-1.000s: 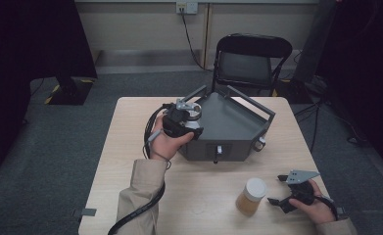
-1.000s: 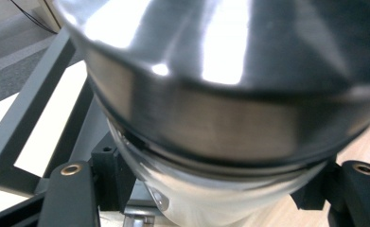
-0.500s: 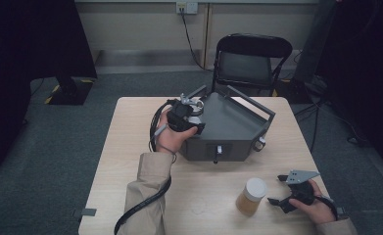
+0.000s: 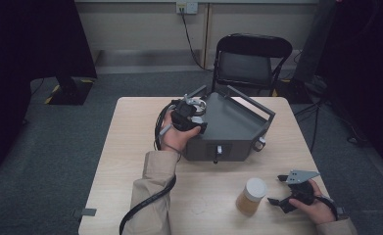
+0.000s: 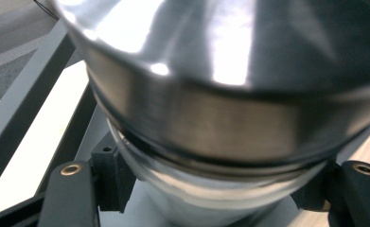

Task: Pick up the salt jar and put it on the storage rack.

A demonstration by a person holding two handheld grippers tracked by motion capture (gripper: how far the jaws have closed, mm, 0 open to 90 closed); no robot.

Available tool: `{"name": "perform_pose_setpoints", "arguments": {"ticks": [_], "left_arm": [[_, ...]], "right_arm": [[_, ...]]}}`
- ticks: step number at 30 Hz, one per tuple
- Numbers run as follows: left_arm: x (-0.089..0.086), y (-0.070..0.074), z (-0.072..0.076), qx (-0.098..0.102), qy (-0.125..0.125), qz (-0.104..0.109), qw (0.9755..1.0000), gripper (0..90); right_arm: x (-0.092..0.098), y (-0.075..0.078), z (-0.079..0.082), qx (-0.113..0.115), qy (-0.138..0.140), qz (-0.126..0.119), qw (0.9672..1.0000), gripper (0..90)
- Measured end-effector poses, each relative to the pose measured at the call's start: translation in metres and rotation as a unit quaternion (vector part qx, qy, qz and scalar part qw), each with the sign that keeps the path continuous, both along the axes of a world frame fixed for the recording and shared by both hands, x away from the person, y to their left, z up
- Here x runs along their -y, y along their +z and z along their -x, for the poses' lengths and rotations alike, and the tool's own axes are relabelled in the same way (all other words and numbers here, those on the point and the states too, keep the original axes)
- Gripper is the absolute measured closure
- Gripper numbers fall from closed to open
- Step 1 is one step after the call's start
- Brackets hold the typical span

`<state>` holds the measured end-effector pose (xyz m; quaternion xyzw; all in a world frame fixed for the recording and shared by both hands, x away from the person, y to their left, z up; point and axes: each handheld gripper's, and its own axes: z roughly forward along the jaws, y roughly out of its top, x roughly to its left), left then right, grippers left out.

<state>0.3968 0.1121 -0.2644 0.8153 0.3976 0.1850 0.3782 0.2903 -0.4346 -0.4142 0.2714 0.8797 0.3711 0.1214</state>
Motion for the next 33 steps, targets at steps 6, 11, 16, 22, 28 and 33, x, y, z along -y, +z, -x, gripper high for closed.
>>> {"name": "perform_pose_setpoints", "arguments": {"ticks": [6, 11, 16, 22, 28, 33], "left_arm": [[0.005, -0.004, -0.004, -0.002, 0.003, -0.004, 1.0000, 31.4], [0.008, -0.008, -0.007, -0.006, 0.003, -0.006, 1.0000, 31.4], [0.006, -0.012, -0.008, -0.006, 0.007, -0.001, 1.0000, 31.4], [0.005, -0.014, -0.008, -0.004, 0.008, 0.000, 1.0000, 31.4], [0.004, -0.015, -0.008, -0.005, 0.010, 0.004, 0.9999, 31.4], [0.002, -0.016, -0.008, -0.006, 0.007, 0.006, 0.9999, 31.3]], "right_arm": [[0.000, 0.000, 0.000, 0.000, 0.000, 0.000, 1.0000, 0.0], [0.000, 0.000, 0.000, 0.000, 0.000, 0.000, 1.0000, 0.0], [0.000, 0.000, 0.000, 0.000, 0.000, 0.000, 1.0000, 0.0], [0.000, 0.000, 0.000, 0.000, 0.000, 0.000, 1.0000, 0.0], [0.000, 0.000, 0.000, 0.000, 0.000, 0.000, 1.0000, 0.0], [0.000, 0.000, 0.000, 0.000, 0.000, 0.000, 1.0000, 0.0]]}}
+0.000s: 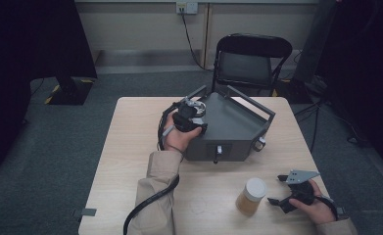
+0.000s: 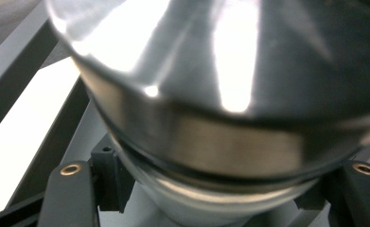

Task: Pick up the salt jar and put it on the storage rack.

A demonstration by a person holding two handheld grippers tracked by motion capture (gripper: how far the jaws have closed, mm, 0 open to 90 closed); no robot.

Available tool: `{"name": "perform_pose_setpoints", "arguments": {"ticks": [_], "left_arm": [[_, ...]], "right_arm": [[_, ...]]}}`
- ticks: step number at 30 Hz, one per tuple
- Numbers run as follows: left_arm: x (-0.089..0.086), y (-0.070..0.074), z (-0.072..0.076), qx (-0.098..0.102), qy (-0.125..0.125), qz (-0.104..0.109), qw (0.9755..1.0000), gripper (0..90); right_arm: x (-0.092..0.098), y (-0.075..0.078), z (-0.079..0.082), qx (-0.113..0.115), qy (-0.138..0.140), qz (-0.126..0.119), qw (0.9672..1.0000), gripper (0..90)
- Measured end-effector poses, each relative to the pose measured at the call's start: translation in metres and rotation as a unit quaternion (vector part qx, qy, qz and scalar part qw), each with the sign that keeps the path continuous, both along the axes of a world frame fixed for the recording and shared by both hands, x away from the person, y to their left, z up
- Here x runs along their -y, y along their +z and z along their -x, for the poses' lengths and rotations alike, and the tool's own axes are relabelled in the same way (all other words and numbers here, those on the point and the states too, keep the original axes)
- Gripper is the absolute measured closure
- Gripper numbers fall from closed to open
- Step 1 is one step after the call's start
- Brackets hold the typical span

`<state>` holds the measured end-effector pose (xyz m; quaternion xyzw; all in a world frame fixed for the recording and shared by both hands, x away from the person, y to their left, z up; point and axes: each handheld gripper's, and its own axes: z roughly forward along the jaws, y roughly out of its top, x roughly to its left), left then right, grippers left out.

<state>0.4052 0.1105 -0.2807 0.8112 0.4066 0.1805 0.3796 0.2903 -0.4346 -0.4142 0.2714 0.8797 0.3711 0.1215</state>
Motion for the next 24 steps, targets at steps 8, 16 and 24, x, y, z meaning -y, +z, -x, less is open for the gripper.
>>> {"name": "perform_pose_setpoints", "arguments": {"ticks": [8, 16, 24], "left_arm": [[-0.0006, -0.0006, 0.0002, 0.001, 0.000, 0.001, 1.0000, 31.2], [-0.0012, -0.0023, 0.0014, 0.004, 0.000, 0.004, 1.0000, 31.1], [-0.0030, -0.0026, 0.0035, 0.002, 0.009, 0.007, 0.9999, 19.7]], "right_arm": [[0.0000, 0.0000, 0.0000, 0.000, 0.000, 0.000, 1.0000, 0.0], [0.0000, 0.0000, 0.0000, 0.000, 0.000, 0.000, 1.0000, 0.0], [0.0000, 0.0000, 0.0000, 0.000, 0.000, 0.000, 1.0000, 0.0]]}}
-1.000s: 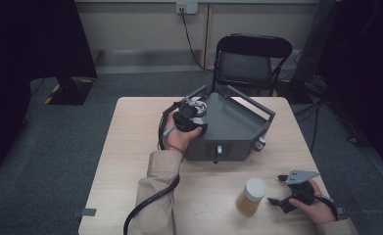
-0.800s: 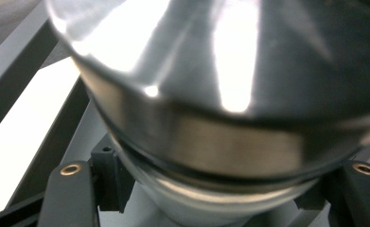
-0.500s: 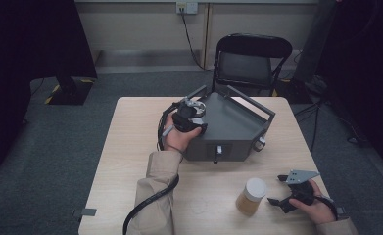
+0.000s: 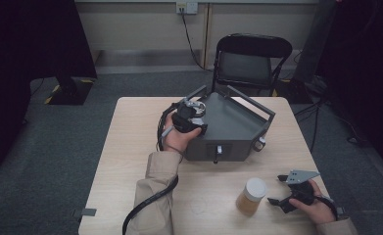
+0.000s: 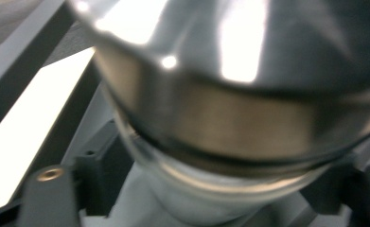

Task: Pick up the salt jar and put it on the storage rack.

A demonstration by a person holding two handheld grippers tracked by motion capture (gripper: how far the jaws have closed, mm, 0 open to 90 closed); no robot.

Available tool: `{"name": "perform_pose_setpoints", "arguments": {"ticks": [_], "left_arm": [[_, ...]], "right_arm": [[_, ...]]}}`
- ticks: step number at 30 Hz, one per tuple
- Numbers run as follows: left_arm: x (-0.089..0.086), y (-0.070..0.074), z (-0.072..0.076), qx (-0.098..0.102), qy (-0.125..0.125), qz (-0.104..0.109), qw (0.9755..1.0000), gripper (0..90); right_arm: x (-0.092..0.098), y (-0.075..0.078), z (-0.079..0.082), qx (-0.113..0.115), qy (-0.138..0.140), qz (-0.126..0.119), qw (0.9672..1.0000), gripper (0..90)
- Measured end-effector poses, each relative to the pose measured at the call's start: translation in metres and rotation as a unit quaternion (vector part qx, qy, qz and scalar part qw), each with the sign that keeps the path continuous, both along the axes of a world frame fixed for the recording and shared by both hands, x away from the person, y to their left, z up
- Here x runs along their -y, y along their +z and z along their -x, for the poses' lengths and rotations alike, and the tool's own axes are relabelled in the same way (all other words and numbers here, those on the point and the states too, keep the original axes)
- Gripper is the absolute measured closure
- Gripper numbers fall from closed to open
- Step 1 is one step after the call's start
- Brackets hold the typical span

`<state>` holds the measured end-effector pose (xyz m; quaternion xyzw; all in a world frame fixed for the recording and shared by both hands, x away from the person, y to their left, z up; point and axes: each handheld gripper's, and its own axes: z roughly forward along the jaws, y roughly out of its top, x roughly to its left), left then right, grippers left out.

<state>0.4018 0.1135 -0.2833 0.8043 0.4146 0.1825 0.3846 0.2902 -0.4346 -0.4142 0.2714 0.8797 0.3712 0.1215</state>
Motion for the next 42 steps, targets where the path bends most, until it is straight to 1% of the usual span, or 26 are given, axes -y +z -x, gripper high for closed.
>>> {"name": "perform_pose_setpoints", "arguments": {"ticks": [1, 2, 4, 6, 7, 14, 19, 21, 24, 27, 34, 36, 42], "left_arm": [[-0.001, 0.000, 0.001, 0.000, 0.001, 0.000, 1.0000, 19.7], [-0.001, 0.000, 0.001, 0.000, 0.002, 0.001, 1.0000, 16.1], [-0.005, 0.000, 0.005, 0.006, 0.002, 0.006, 1.0000, 14.8], [-0.005, 0.001, 0.006, 0.008, 0.002, 0.005, 1.0000, 12.9], [-0.008, 0.001, 0.007, 0.008, 0.001, 0.010, 0.9999, 12.0], [-0.015, 0.004, 0.011, 0.006, 0.005, 0.012, 0.9999, 8.1], [-0.021, 0.005, 0.018, 0.011, 0.007, 0.017, 0.9998, 4.1], [-0.024, 0.004, 0.022, 0.017, 0.005, 0.017, 0.9997, 3.7], [-0.028, 0.003, 0.025, 0.020, 0.002, 0.019, 0.9996, 3.0], [-0.032, 0.002, 0.031, 0.028, -0.004, 0.019, 0.9994, 3.0], [-0.038, -0.001, 0.041, 0.030, -0.002, 0.022, 0.9993, 3.2], [-0.039, -0.001, 0.043, 0.030, -0.001, 0.019, 0.9994, 3.4], [-0.049, -0.006, 0.051, 0.032, 0.004, 0.024, 0.9992, 3.7]], "right_arm": [[0.000, 0.000, 0.000, 0.000, 0.000, 0.000, 1.0000, 0.0], [0.000, 0.000, 0.000, 0.000, 0.000, 0.000, 1.0000, 0.0], [0.000, 0.000, 0.000, 0.000, 0.000, 0.000, 1.0000, 0.0], [0.000, 0.000, 0.000, 0.000, 0.000, 0.000, 1.0000, 0.0], [0.000, 0.000, 0.000, 0.000, 0.000, 0.000, 1.0000, 0.0], [0.000, 0.000, 0.000, 0.000, 0.000, 0.000, 1.0000, 0.0], [0.000, 0.000, 0.000, 0.000, 0.000, 0.000, 1.0000, 0.0], [0.000, 0.000, 0.000, 0.000, 0.000, 0.000, 1.0000, 0.0], [0.000, 0.000, 0.000, 0.000, 0.000, 0.000, 1.0000, 0.0], [0.000, 0.000, 0.000, 0.000, 0.000, 0.000, 1.0000, 0.0], [0.000, 0.000, 0.000, 0.000, 0.000, 0.000, 1.0000, 0.0], [0.000, 0.000, 0.000, 0.000, 0.000, 0.000, 1.0000, 0.0], [0.000, 0.000, 0.000, 0.000, 0.000, 0.000, 1.0000, 0.0]]}}
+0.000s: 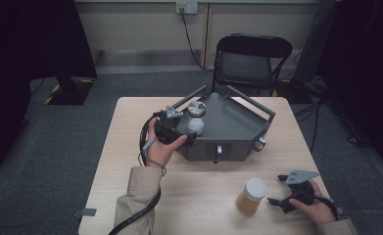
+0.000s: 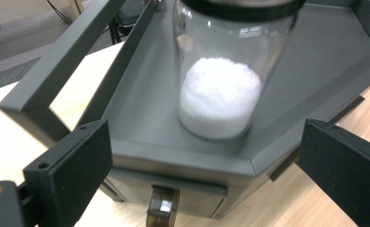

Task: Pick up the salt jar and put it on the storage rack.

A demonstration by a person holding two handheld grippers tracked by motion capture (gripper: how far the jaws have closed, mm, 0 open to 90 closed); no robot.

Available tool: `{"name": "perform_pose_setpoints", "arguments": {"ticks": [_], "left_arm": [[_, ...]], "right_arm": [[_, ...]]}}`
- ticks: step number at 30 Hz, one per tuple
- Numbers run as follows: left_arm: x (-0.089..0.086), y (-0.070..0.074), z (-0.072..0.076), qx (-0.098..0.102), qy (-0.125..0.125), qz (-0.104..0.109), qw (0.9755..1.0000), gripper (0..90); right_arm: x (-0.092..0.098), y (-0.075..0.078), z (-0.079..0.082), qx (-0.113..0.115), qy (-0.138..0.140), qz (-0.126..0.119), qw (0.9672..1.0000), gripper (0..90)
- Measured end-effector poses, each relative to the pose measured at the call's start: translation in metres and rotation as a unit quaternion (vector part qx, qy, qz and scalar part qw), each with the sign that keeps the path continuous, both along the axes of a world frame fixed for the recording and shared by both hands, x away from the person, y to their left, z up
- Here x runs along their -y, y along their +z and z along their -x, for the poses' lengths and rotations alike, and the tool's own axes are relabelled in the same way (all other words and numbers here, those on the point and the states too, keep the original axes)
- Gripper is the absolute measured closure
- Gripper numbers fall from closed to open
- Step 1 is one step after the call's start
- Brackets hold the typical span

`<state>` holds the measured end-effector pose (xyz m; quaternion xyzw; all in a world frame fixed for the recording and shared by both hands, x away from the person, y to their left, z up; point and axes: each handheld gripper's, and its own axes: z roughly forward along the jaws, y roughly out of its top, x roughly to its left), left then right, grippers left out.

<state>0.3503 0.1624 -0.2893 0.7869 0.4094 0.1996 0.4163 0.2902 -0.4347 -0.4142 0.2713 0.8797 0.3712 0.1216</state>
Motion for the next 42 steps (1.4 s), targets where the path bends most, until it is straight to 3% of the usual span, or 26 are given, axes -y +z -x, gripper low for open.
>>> {"name": "perform_pose_setpoints", "arguments": {"ticks": [15, 42], "left_arm": [[-0.015, -0.016, 0.021, 0.002, 0.001, 0.010, 1.0000, 4.0], [-0.034, -0.056, 0.041, -0.009, 0.007, 0.020, 0.9997, 4.0]], "right_arm": [[0.000, 0.000, 0.000, 0.000, 0.000, 0.000, 1.0000, 0.0], [0.000, 0.000, 0.000, 0.000, 0.000, 0.000, 1.0000, 0.0]]}}
